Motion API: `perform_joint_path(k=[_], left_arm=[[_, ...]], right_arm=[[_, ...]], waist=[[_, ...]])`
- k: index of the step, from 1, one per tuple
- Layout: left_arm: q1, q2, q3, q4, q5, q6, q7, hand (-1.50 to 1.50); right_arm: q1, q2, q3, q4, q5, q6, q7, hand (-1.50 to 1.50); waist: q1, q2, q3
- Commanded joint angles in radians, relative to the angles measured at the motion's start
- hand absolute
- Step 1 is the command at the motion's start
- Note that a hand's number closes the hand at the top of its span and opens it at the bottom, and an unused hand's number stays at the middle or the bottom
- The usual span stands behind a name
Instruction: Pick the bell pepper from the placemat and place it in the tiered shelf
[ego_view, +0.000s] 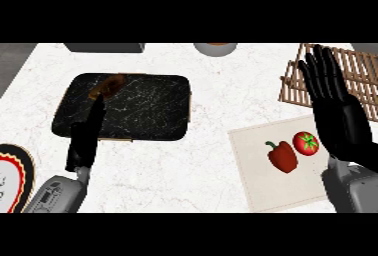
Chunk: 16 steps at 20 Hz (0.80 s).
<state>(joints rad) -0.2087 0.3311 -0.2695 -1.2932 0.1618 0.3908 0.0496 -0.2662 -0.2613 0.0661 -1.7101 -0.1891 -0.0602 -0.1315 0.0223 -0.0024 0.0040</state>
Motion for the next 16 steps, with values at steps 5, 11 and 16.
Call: perform_joint_path(k=[5,11,16], left_arm=[[-0.061,0.039,0.001,-0.086,-0.002,-0.113,-0.059,0.00],[-0.031,0.003,-0.041,-0.090,0.004,-0.128,-0.071,0.00],[-0.020,-0.036,-0.068,-0.125,-0.017,-0.116,-0.051,0.00]], right_arm=[[-0.072,-0.210,-0.099,0.251,-0.143,0.270,0.166,-1.50],[0.057,-0.300,-0.139,0.333,0.192,-0.013,0.082,1.50],[0.057,-0.082,-0.257,0.602,0.089,-0.111,-0.284,-1.50]], waist=[[-0.006,0.009,-0.003],[-0.031,0.022,-0.008],[-0.007,0.008,-0.001]])
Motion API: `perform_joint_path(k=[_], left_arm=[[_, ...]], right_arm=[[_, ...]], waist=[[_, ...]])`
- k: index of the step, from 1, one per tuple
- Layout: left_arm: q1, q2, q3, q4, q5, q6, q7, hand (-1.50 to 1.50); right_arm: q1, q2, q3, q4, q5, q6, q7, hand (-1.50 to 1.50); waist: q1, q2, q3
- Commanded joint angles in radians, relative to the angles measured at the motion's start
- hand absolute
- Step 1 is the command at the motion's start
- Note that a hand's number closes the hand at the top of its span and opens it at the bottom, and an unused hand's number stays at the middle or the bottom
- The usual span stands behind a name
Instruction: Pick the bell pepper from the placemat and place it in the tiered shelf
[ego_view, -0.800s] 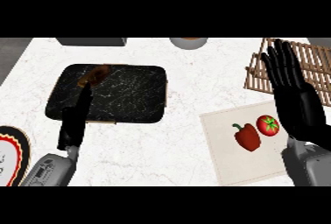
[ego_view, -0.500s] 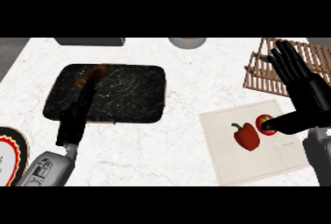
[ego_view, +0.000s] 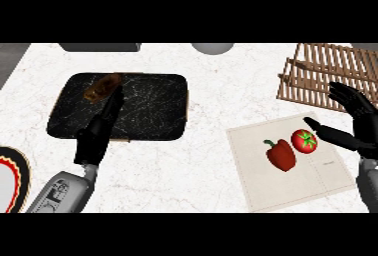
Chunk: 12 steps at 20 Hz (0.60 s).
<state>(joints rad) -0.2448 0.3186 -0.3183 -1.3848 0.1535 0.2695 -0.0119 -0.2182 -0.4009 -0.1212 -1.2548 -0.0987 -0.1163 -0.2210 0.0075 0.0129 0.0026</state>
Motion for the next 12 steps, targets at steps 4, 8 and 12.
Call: perform_joint_path(k=[4,8,12], left_arm=[[-0.023,-0.003,0.033,0.027,-0.003,-0.063,-0.015,0.00],[0.015,0.012,0.031,-0.054,-0.001,-0.045,0.047,0.00],[0.034,-0.025,0.027,-0.011,-0.022,-0.037,-0.004,0.00]], right_arm=[[-0.081,-0.028,-0.136,0.268,-0.133,0.203,-0.265,-1.50],[-0.017,-0.155,-0.014,0.192,-0.041,0.368,-0.188,-1.50],[-0.033,-0.204,0.051,0.041,0.029,0.361,-0.066,-1.50]], waist=[[-0.002,-0.009,-0.002],[-0.001,-0.014,-0.002],[-0.014,-0.016,-0.004]])
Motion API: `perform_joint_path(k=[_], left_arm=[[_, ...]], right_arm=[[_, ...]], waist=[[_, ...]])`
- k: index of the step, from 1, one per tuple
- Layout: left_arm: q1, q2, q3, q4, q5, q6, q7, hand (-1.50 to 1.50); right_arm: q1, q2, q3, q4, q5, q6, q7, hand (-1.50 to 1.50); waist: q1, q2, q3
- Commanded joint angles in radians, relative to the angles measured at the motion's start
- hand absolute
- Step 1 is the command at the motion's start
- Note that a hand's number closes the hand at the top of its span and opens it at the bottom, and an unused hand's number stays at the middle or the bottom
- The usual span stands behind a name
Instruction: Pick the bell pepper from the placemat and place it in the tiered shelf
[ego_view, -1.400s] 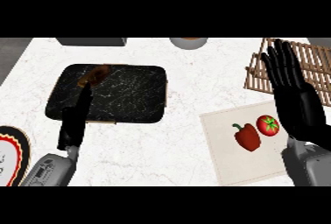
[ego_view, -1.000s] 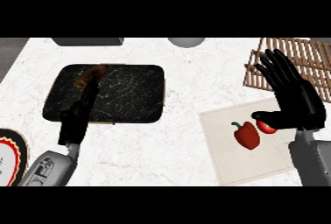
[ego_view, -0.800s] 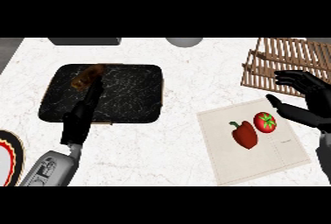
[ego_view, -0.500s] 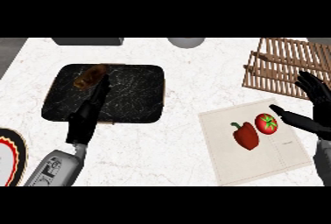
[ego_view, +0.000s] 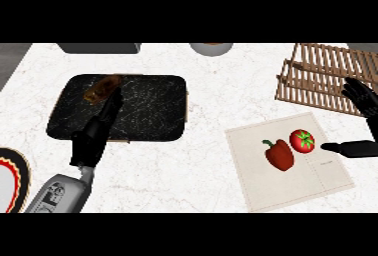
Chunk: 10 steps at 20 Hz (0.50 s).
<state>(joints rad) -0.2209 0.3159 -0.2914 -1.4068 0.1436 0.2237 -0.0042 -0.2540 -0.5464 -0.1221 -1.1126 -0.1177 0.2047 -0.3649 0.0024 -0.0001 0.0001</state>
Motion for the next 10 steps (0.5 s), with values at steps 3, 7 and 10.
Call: perform_joint_path(k=[3,7,10], left_arm=[[0.002,-0.033,0.001,0.035,-0.034,-0.001,-0.033,0.00],[-0.031,-0.045,0.014,0.043,-0.037,0.012,0.004,0.00],[0.010,-0.029,0.013,0.009,-0.035,0.002,-0.008,0.00]], right_arm=[[-0.011,-0.050,0.094,-0.223,0.070,0.028,0.222,-1.50],[-0.026,-0.108,0.166,-0.332,0.128,0.072,0.384,-1.50],[-0.024,-0.196,0.223,-0.423,0.177,0.152,0.480,-1.50]], waist=[[-0.011,-0.002,-0.002],[-0.013,-0.002,-0.002],[-0.010,-0.005,-0.003]])
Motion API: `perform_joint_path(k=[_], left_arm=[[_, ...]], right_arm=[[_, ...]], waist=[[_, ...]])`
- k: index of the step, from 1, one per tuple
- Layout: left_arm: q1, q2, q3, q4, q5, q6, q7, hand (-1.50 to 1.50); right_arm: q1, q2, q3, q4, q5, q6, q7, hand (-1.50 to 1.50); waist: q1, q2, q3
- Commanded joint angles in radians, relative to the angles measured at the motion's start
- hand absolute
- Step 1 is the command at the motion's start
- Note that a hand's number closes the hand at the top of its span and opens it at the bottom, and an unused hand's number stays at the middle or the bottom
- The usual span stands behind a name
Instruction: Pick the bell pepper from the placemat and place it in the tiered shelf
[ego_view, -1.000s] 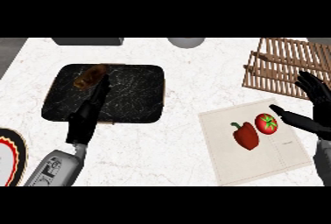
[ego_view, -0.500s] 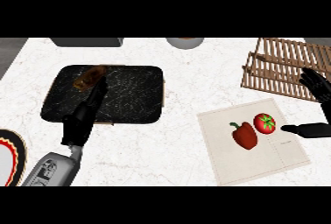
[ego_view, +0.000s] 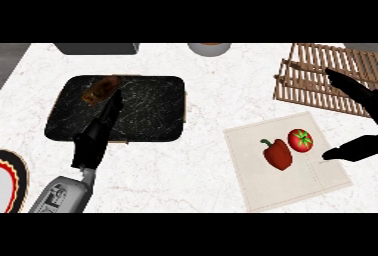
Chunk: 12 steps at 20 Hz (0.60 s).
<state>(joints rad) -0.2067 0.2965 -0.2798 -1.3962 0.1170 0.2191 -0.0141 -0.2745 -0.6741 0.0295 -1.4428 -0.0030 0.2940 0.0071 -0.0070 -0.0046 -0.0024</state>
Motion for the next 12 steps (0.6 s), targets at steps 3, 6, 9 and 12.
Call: perform_joint_path(k=[3,6,9,12], left_arm=[[-0.013,-0.013,-0.003,-0.019,-0.020,0.015,0.029,0.00],[0.024,-0.012,0.007,-0.006,-0.021,0.002,-0.006,0.00],[-0.006,0.008,0.048,-0.007,0.009,-0.066,0.026,0.00],[0.031,-0.039,0.054,0.050,-0.026,-0.058,-0.058,0.00]], right_arm=[[0.000,-0.114,0.126,-0.195,0.112,0.108,0.214,-1.50],[0.015,-0.135,0.150,-0.293,0.143,0.139,0.326,-1.50],[0.022,-0.076,0.161,-0.366,0.167,0.143,0.436,-1.50],[0.117,-0.046,0.125,-0.489,0.180,0.148,0.481,-1.50]], waist=[[-0.002,-0.003,0.000],[-0.003,-0.001,0.001],[0.004,0.003,0.002],[-0.001,0.003,0.002]])
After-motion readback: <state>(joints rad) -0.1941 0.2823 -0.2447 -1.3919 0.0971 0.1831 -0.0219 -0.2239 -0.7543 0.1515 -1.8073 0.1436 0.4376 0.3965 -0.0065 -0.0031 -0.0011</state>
